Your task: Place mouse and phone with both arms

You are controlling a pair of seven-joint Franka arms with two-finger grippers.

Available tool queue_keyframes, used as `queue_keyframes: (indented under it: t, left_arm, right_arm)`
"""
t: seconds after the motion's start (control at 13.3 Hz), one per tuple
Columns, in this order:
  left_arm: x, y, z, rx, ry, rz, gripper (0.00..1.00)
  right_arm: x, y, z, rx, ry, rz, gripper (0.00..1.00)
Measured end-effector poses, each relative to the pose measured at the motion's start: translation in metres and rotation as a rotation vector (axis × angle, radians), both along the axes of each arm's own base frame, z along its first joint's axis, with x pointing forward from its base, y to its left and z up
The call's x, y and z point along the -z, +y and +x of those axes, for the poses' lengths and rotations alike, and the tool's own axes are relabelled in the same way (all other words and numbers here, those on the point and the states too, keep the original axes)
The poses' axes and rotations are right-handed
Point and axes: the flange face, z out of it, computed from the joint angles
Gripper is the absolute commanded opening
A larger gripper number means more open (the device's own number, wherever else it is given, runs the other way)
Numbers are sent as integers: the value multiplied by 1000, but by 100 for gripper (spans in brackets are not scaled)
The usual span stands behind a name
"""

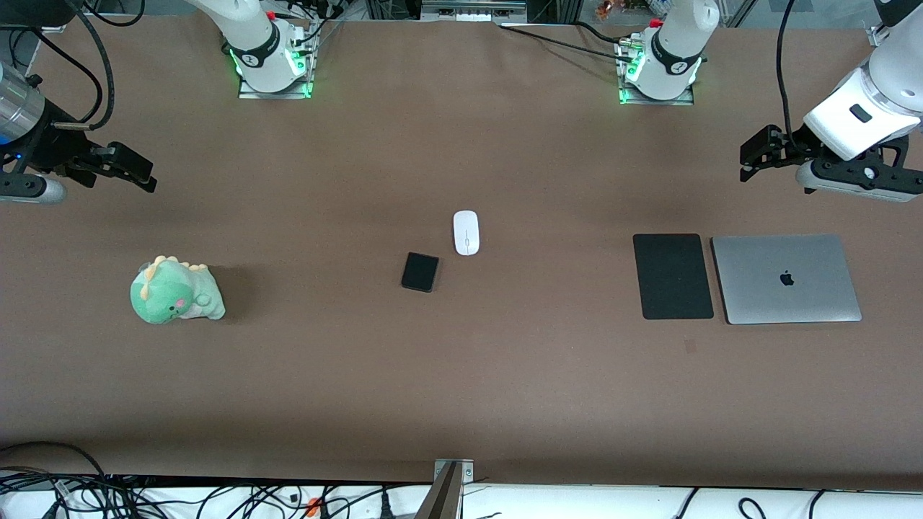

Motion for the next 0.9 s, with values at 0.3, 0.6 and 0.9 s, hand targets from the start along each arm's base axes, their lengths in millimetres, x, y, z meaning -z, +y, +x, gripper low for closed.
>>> queue_keyframes:
  t: [0.3, 0.6, 0.9]
  left_arm:
    - [1, 6, 1, -11, 1, 0, 100]
    - [1, 6, 1, -12, 2, 0, 100]
    - [1, 6, 1, -12, 2, 0, 100]
  right_arm:
    - [-2, 2, 2, -4, -19, 1, 100]
    - [-1, 3, 2, -4, -19, 1, 100]
    - [-1, 3, 2, -4, -18, 1, 100]
